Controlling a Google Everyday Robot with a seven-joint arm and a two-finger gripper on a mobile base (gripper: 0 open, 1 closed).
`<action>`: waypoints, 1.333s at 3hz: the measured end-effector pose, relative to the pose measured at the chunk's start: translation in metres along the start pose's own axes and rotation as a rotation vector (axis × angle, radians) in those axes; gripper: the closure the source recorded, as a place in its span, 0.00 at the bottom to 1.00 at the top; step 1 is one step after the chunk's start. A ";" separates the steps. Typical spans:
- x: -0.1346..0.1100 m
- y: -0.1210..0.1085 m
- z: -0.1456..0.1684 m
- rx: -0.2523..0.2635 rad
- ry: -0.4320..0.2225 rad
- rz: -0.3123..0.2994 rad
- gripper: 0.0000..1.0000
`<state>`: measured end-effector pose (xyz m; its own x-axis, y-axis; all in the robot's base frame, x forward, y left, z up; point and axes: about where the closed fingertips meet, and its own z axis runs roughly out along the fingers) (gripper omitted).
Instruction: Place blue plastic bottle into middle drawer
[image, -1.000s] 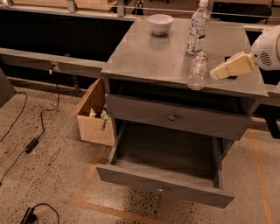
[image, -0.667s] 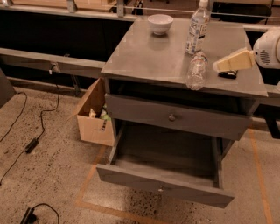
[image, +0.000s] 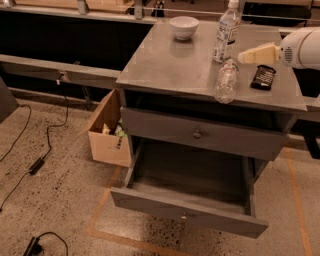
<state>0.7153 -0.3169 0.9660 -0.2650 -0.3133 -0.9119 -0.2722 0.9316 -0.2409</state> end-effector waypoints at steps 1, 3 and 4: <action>0.002 -0.006 0.042 -0.005 -0.028 0.073 0.00; -0.006 -0.013 0.127 -0.014 -0.080 0.130 0.00; -0.017 -0.011 0.159 -0.027 -0.098 0.130 0.00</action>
Offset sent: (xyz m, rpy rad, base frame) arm 0.1360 0.0074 -0.0390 0.1918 -0.0513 -0.0332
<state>0.8696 -0.2924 0.9316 -0.2088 -0.1699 -0.9631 -0.2668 0.9573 -0.1111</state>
